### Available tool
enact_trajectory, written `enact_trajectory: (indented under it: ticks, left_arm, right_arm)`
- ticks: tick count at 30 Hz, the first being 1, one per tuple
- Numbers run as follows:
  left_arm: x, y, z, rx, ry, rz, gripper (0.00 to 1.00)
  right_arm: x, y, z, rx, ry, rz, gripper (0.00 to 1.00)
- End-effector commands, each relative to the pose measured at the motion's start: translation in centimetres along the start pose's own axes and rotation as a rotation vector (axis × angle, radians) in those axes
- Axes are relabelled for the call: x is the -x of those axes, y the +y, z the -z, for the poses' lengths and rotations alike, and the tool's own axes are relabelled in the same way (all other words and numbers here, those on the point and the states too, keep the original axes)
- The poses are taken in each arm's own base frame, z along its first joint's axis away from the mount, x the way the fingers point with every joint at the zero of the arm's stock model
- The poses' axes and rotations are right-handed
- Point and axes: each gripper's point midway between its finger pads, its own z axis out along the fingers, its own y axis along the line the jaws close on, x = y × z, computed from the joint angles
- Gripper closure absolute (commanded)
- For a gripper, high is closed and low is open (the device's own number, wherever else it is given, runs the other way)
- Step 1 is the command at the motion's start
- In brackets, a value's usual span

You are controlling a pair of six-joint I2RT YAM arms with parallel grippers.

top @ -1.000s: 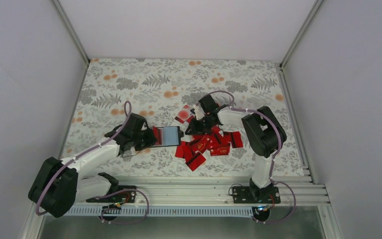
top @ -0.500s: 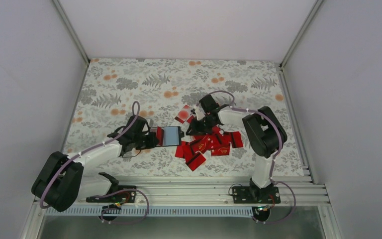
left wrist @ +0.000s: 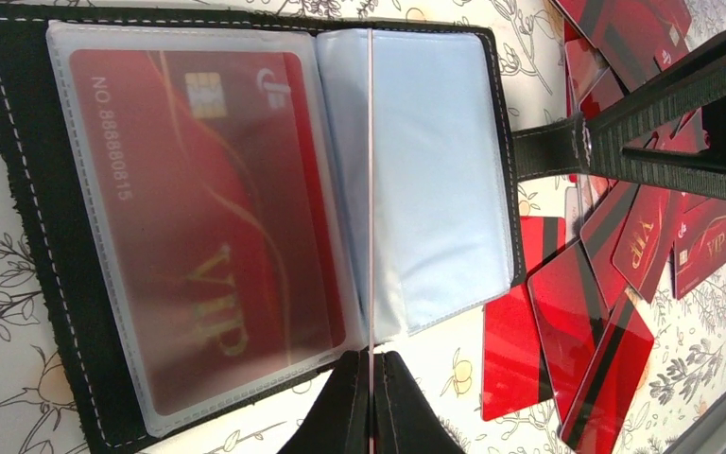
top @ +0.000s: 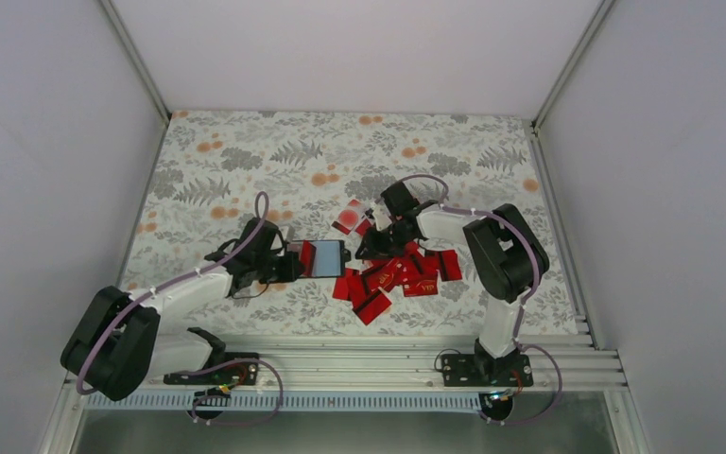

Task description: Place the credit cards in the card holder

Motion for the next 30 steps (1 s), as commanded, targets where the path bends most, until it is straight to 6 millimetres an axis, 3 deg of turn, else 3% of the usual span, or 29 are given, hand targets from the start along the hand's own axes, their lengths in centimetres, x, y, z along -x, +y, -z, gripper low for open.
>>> enact_trajectory:
  ticks: [1, 20, 30]
  left_arm:
    - [0.6, -1.2, 0.6, -0.041, -0.013, -0.046, 0.98]
    - [0.9, -0.6, 1.0, -0.049, 0.016, -0.008, 0.98]
    - [0.6, -0.5, 1.4, -0.069, 0.064, 0.004, 0.98]
  right_arm:
    - [-0.4, -1.1, -0.3, -0.028, 0.014, -0.036, 0.79]
    - [-1.0, -0.7, -0.6, 0.008, 0.032, -0.035, 0.79]
    - [-1.8, 0.5, -0.4, 0.053, 0.064, 0.011, 0.78]
